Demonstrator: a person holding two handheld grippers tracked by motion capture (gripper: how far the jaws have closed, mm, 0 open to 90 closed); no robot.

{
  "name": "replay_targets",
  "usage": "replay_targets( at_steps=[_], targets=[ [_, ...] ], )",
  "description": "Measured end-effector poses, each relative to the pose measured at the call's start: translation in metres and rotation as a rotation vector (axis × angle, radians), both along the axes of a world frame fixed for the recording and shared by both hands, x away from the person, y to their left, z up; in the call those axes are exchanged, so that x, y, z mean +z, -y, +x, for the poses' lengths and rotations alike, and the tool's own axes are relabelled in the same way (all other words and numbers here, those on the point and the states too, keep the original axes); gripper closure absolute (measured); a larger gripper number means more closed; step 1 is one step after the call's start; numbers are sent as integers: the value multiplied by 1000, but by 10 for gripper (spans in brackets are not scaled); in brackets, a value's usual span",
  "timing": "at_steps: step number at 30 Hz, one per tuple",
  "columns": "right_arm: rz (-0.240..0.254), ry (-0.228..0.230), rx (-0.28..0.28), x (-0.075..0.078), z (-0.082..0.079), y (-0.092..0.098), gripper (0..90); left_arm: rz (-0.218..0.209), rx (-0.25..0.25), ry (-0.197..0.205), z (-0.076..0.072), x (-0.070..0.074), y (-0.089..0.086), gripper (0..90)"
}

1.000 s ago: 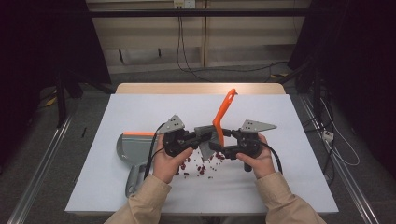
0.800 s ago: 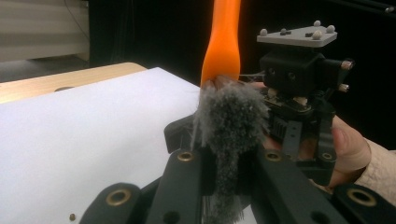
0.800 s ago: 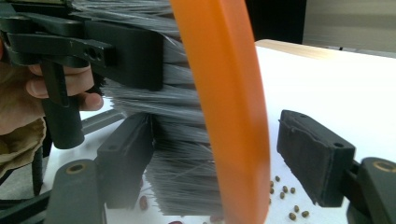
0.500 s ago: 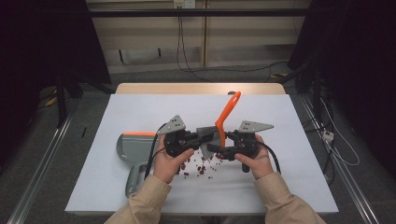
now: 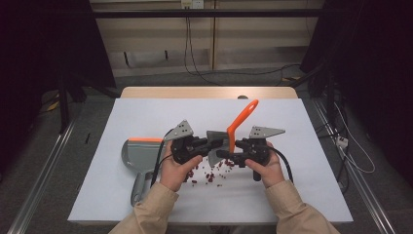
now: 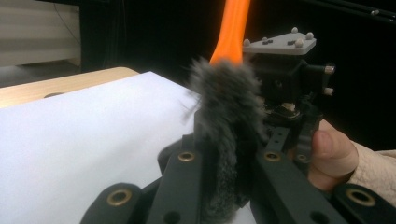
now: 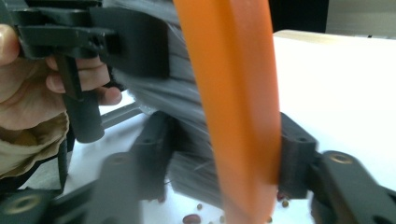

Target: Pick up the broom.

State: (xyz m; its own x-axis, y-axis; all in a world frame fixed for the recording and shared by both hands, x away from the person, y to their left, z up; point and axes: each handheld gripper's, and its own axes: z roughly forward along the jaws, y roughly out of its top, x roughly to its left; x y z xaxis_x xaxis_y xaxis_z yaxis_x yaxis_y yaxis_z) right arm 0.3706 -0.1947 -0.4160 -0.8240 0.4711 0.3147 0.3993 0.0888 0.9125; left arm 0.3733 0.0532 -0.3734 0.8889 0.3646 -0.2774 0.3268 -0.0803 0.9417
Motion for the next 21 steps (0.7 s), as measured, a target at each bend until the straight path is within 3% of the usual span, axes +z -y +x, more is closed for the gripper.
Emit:
replay_targets(
  at_steps=[6,11,21],
  targets=[
    [6,-13,22,2,-1,4,670,-22,7,-9,2,0,-4,850],
    [13,-30,28,4,-3,5,689,-44,6,-28,5,-1,-7,840],
    [-17,-36,26,8,-5,8,693,-32,4,-21,7,-3,-6,783]
  ],
)
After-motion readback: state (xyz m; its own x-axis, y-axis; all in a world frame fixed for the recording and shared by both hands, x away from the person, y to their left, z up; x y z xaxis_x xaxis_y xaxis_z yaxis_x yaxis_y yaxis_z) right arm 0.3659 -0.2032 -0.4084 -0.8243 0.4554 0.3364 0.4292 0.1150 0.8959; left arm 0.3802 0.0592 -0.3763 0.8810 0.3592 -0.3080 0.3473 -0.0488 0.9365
